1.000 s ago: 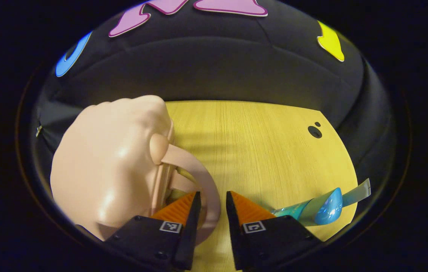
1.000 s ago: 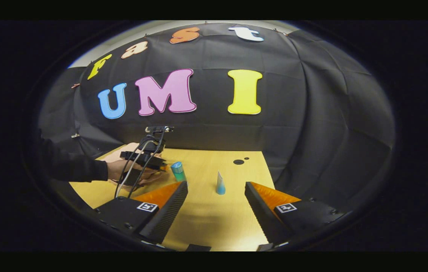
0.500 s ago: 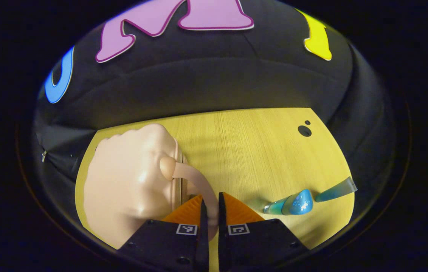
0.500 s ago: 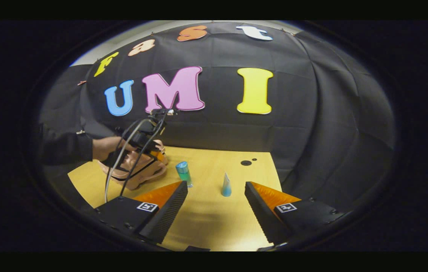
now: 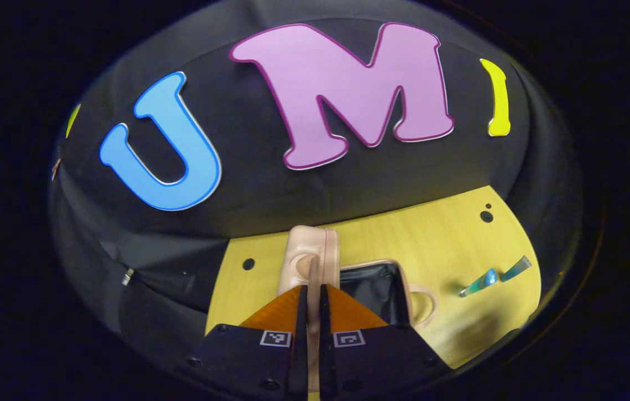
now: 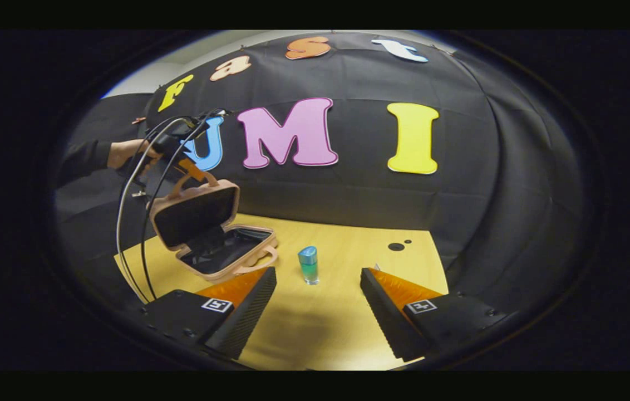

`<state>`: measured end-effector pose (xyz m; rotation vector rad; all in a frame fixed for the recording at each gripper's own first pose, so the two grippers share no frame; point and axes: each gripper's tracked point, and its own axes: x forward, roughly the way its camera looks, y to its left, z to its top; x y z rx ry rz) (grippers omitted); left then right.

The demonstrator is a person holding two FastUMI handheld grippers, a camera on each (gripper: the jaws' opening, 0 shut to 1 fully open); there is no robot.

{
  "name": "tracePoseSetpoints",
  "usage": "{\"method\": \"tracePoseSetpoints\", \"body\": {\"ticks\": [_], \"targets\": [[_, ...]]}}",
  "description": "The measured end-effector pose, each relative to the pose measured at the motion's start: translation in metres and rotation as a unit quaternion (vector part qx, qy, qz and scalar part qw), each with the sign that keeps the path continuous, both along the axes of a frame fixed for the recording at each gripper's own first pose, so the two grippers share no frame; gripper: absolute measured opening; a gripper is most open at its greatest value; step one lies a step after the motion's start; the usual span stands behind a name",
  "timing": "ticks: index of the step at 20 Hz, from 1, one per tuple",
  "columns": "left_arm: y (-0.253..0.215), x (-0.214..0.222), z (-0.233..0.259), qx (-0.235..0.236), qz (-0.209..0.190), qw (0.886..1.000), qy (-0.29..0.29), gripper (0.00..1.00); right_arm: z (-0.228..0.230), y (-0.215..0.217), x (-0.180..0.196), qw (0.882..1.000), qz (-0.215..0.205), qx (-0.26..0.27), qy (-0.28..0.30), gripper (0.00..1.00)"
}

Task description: First open the suitcase, pack the skin care products into it, and then close the suitcase.

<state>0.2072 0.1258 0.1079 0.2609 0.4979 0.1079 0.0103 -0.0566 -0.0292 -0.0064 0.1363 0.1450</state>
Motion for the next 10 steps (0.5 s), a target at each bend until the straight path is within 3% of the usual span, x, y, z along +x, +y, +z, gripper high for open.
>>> {"method": "tracePoseSetpoints", "body": {"ticks": [6, 10], "targets": [[0.133, 0.013, -0.019, 0.01, 0.026, 1.0, -0.007, 0.13, 0.011, 0.027, 0.019, 0.999, -0.041, -0.019, 0.001, 0.97], [0.215, 0.047, -0.077, 0.014, 0.062, 0.998, 0.016, 0.13, 0.005, 0.029, 0.026, 0.996, -0.082, -0.042, 0.021, 0.97]]}}
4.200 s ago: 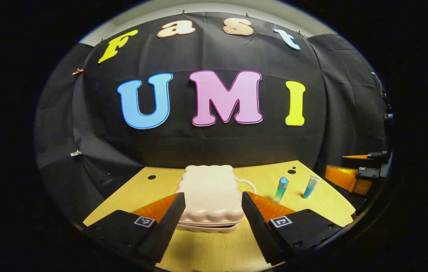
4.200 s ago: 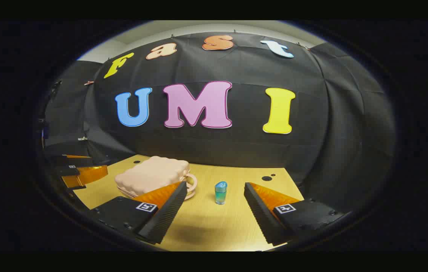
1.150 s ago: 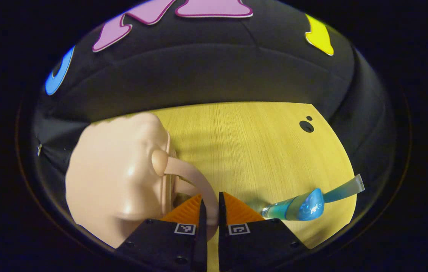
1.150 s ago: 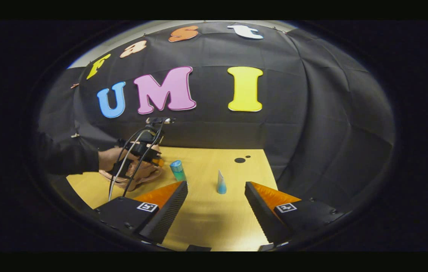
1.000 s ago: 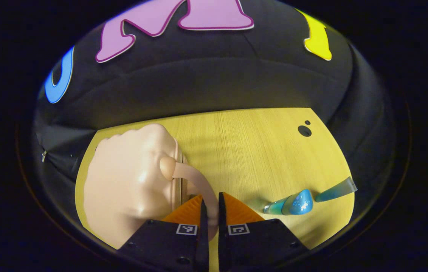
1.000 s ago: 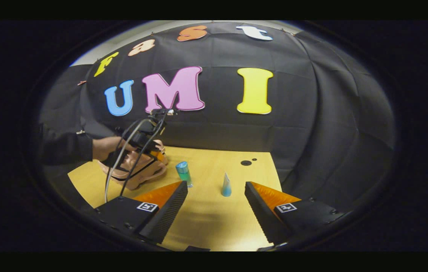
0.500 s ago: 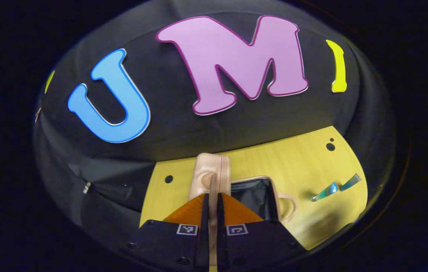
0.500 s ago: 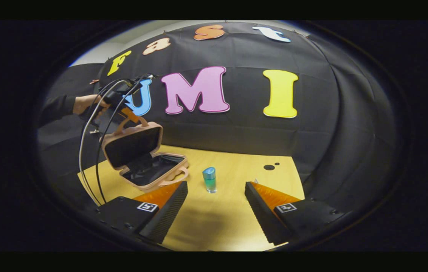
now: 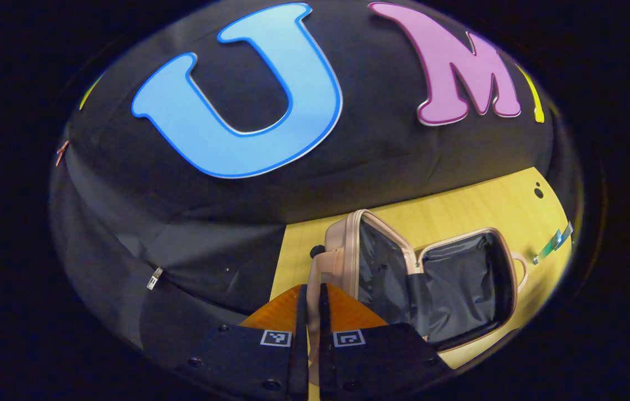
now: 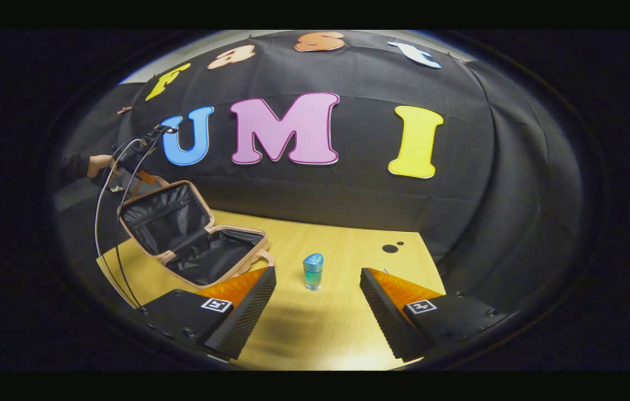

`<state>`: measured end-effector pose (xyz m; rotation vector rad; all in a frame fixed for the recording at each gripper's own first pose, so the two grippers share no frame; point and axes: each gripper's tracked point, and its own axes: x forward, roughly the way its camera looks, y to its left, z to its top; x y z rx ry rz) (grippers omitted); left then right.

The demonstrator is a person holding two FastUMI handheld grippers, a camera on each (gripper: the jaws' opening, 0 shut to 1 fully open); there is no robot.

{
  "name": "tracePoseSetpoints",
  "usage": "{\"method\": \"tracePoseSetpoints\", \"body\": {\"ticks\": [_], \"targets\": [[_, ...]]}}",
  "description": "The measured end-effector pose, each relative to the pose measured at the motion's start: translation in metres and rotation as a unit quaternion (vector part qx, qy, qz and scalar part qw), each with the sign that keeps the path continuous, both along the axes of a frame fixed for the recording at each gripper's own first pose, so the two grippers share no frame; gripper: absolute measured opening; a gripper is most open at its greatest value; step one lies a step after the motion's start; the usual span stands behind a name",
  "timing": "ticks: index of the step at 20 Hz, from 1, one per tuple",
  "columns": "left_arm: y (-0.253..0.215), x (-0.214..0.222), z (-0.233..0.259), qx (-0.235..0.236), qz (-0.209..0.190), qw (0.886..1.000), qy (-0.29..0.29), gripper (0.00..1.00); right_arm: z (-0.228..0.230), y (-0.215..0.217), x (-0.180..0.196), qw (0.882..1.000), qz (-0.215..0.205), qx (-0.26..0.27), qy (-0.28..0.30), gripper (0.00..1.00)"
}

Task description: First open the suitcase, pack the skin care products into it, and then close the suitcase.

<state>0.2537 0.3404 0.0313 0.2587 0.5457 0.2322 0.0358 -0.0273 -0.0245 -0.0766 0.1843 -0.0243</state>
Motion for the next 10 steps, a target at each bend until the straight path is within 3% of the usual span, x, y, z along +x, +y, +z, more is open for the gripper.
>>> {"method": "tracePoseSetpoints", "body": {"ticks": [4, 7, 10], "targets": [[0.033, 0.054, -0.075, -0.023, 0.005, 0.999, 0.032, 0.13, -0.017, 0.0, 0.006, 0.999, -0.034, -0.021, 0.036, 0.97], [0.056, 0.065, -0.135, -0.072, 0.022, 0.995, 0.059, 0.13, -0.027, 0.009, 0.011, 0.997, -0.054, -0.014, 0.051, 0.97], [0.067, 0.069, -0.161, -0.094, 0.018, 0.993, 0.064, 0.13, -0.033, 0.015, 0.016, 0.996, -0.056, -0.029, 0.06, 0.97]]}}
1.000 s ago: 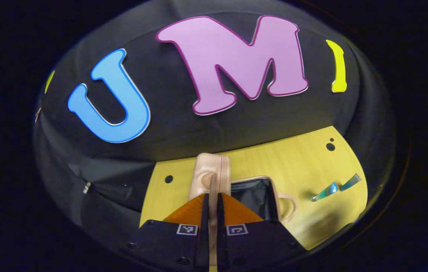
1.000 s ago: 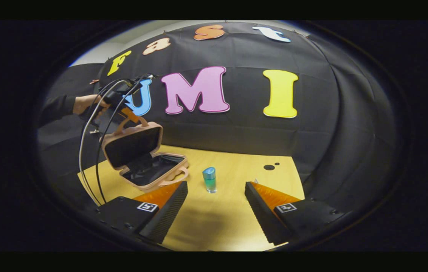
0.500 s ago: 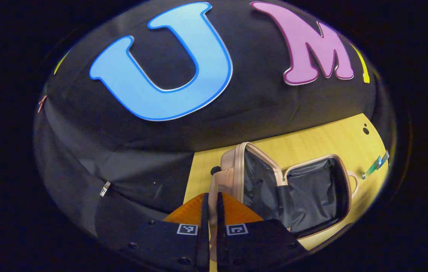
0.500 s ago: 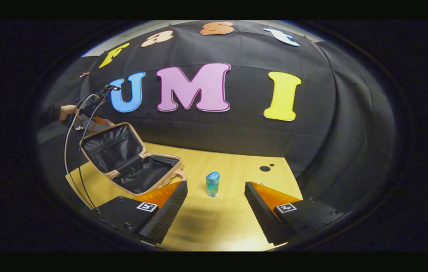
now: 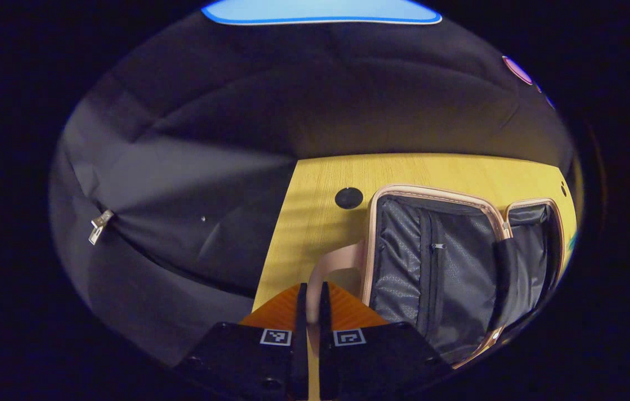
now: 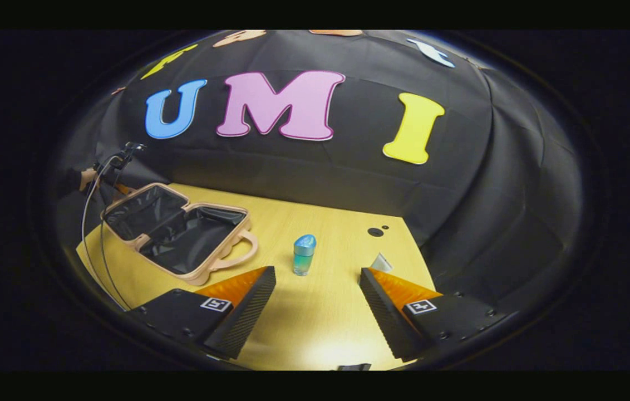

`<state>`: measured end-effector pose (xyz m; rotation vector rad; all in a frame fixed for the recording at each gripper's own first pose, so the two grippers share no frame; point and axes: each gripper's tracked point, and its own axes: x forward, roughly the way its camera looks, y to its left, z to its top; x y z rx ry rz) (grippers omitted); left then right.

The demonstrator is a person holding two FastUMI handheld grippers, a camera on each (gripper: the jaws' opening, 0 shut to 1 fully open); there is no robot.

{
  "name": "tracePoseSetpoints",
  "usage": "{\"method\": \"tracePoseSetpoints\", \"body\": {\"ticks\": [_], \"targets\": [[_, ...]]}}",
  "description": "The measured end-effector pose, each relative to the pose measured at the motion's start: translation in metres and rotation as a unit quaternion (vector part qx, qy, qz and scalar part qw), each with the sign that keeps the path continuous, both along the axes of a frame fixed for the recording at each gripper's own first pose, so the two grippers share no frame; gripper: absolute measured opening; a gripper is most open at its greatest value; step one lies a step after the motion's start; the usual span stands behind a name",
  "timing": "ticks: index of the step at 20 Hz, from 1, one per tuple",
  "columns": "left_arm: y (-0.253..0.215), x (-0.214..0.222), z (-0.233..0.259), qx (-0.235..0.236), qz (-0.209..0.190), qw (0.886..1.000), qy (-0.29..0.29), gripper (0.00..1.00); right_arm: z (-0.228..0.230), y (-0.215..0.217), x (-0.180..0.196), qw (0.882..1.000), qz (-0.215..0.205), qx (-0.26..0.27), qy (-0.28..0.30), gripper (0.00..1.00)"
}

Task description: First open the suitcase, pack the skin care products into it, and then close the suitcase.

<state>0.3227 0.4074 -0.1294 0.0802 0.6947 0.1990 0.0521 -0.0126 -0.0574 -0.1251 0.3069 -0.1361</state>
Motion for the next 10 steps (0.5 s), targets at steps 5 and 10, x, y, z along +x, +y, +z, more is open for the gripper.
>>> {"method": "tracePoseSetpoints", "body": {"ticks": [5, 10], "targets": [[0.013, 0.002, -0.013, -0.023, 0.021, 1.0, -0.002, 0.18, -0.006, 0.006, 0.01, 0.999, -0.011, 0.031, 0.005, 0.97], [0.001, -0.027, 0.037, -0.04, 0.026, 0.997, -0.068, 0.51, 0.003, -0.006, 0.005, 0.999, -0.019, 0.034, -0.016, 0.97]]}}
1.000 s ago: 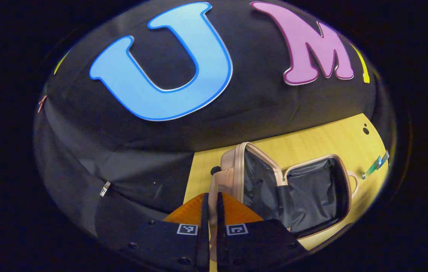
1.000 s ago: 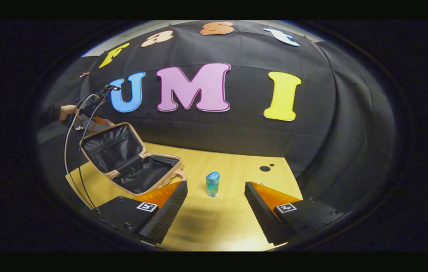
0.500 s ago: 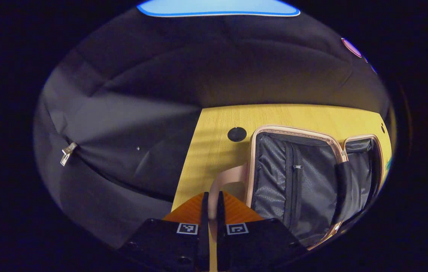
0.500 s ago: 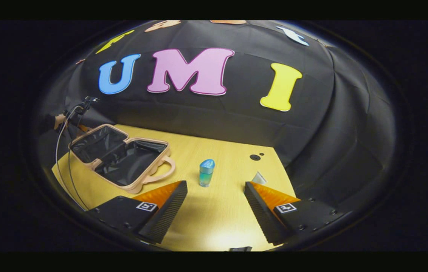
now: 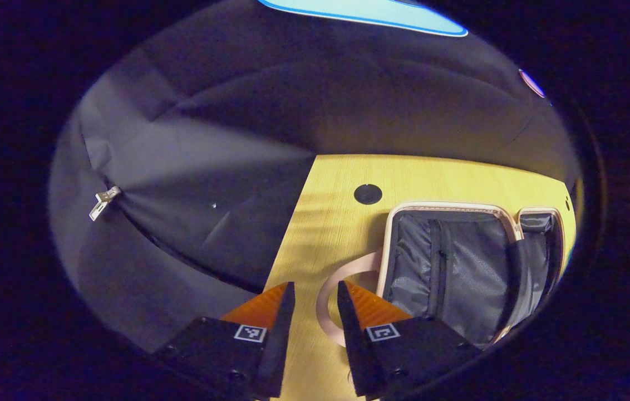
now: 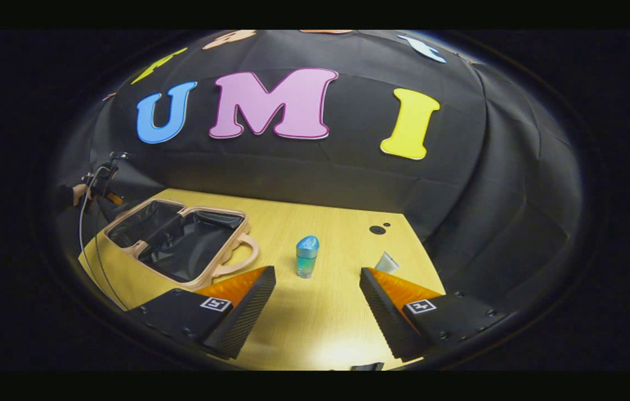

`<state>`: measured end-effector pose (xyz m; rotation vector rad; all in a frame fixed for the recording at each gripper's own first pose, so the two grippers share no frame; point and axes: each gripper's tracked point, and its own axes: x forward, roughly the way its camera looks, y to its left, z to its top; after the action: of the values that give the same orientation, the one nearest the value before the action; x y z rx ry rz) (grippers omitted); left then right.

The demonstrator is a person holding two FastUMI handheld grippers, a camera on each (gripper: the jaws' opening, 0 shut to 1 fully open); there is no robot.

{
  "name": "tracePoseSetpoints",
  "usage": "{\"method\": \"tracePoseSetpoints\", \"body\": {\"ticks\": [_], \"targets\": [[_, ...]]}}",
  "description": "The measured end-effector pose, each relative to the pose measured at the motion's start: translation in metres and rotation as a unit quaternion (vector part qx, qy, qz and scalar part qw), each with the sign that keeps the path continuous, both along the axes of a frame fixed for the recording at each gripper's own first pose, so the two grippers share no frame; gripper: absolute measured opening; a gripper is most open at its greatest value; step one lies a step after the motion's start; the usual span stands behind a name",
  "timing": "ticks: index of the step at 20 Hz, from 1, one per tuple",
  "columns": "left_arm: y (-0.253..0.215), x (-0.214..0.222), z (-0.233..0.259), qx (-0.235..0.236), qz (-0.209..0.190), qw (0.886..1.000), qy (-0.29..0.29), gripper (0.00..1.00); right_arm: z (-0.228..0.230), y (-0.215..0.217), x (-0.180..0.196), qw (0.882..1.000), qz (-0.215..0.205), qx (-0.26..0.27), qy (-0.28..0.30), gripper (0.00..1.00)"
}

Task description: First open the suitcase, pack the skin care products into it, and then close the suitcase.

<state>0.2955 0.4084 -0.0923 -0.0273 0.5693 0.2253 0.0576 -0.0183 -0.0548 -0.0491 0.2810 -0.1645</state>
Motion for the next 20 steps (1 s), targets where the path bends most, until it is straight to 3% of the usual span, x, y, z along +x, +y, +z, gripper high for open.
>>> {"method": "tracePoseSetpoints", "body": {"ticks": [2, 3, 5, 8, 10, 12, 17, 20], "targets": [[-0.044, -0.009, 0.049, -0.029, -0.027, 0.994, -0.1, 0.6, 0.004, -0.012, -0.004, 1.0, -0.014, 0.011, -0.012, 0.97], [-0.07, -0.02, 0.073, -0.031, -0.037, 0.988, -0.147, 0.78, 0.005, -0.02, -0.006, 0.999, -0.022, 0.015, -0.017, 0.97], [-0.127, -0.051, 0.105, -0.013, -0.068, 0.974, -0.216, 0.98, 0.007, -0.037, -0.013, 0.999, -0.042, 0.019, -0.027, 0.97], [-0.218, -0.092, 0.12, 0.018, -0.11, 0.955, -0.275, 0.96, 0.009, -0.054, -0.024, 0.997, -0.061, 0.031, -0.038, 0.97], [-0.289, -0.12, 0.117, 0.008, -0.121, 0.947, -0.297, 0.96, 0.01, -0.06, -0.03, 0.996, -0.065, 0.034, -0.043, 0.97], [-0.37, -0.141, 0.112, -0.015, -0.157, 0.935, -0.319, 0.96, 0.01, -0.065, -0.034, 0.996, -0.066, 0.032, -0.044, 0.97], [-0.522, -0.158, 0.047, -0.072, -0.242, 0.93, -0.266, 0.96, 0.007, -0.072, -0.037, 0.997, -0.053, 0.044, -0.041, 0.97], [-0.586, -0.146, 0.019, -0.068, -0.283, 0.923, -0.253, 0.96, -0.001, -0.082, -0.038, 0.998, -0.049, 0.032, -0.026, 0.97]]}}
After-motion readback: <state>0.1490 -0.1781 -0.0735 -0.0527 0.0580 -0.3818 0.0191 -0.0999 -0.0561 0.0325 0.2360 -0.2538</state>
